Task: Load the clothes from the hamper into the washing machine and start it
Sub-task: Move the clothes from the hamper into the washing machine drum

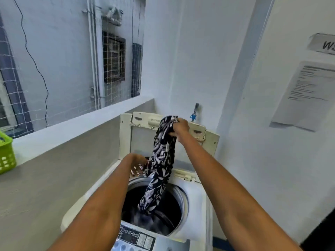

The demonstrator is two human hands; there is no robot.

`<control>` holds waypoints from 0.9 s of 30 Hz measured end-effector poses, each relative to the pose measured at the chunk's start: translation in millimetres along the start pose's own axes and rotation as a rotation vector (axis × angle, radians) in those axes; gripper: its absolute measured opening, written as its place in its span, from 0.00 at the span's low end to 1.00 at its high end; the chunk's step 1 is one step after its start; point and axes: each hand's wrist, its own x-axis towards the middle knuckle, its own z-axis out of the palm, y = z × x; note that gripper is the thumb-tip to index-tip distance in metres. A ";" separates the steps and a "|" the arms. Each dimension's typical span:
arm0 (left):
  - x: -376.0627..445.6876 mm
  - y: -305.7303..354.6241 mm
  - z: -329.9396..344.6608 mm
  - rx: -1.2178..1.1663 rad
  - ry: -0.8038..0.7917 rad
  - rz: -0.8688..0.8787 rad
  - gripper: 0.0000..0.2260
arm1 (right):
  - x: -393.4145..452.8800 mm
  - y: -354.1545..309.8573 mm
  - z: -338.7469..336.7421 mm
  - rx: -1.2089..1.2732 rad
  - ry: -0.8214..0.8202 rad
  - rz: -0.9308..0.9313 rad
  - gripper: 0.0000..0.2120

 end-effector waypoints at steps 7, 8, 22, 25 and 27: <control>53.5 -25.5 26.4 -0.408 0.162 0.145 0.06 | 15.0 144.3 33.5 -0.372 -0.199 0.268 0.14; 62.3 -30.3 33.2 -0.428 0.137 0.150 0.07 | 11.9 164.6 42.5 -0.427 -0.246 0.266 0.12; 139.6 -86.8 114.3 -0.719 -0.062 0.068 0.29 | -30.8 342.3 57.3 -0.537 -0.454 0.464 0.17; 131.9 -55.7 130.3 -0.692 -0.061 0.137 0.27 | -24.7 316.2 32.5 -0.387 -0.264 0.440 0.13; 119.1 -25.4 142.5 -0.717 -0.066 0.225 0.26 | -28.5 287.4 8.5 -0.261 -0.133 0.408 0.14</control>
